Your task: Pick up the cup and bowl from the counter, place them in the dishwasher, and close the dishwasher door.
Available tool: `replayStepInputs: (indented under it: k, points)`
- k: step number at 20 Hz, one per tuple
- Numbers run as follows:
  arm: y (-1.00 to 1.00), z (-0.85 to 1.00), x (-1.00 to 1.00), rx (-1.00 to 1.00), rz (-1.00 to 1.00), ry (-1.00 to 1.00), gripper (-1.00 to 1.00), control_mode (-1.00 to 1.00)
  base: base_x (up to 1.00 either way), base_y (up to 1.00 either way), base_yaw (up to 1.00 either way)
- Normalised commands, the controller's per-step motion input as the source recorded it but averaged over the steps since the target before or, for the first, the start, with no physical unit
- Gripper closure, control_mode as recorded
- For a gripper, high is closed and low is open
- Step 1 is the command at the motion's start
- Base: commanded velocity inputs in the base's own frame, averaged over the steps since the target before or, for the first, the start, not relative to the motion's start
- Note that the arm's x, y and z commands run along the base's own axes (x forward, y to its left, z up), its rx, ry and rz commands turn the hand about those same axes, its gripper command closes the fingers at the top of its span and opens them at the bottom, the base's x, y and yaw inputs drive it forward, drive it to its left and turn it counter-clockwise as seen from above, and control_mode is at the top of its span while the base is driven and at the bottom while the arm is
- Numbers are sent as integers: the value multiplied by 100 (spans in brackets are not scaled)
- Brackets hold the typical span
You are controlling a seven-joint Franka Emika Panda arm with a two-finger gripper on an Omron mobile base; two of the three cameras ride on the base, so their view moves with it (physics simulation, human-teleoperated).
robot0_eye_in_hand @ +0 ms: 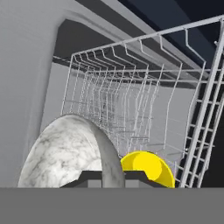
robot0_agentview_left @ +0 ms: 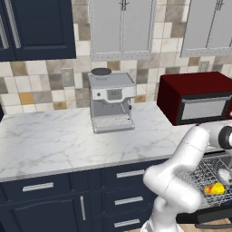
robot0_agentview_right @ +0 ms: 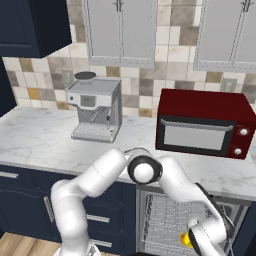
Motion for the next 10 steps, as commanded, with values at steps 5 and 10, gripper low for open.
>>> replayStepInputs:
  k: [5, 10]
  points:
    - [-31, -48, 25, 0, 0, 0, 100, -100, 0, 0, 0]
    - [-32, -41, 29, 0, 0, 0, 100, -100, 0, 0, 0]
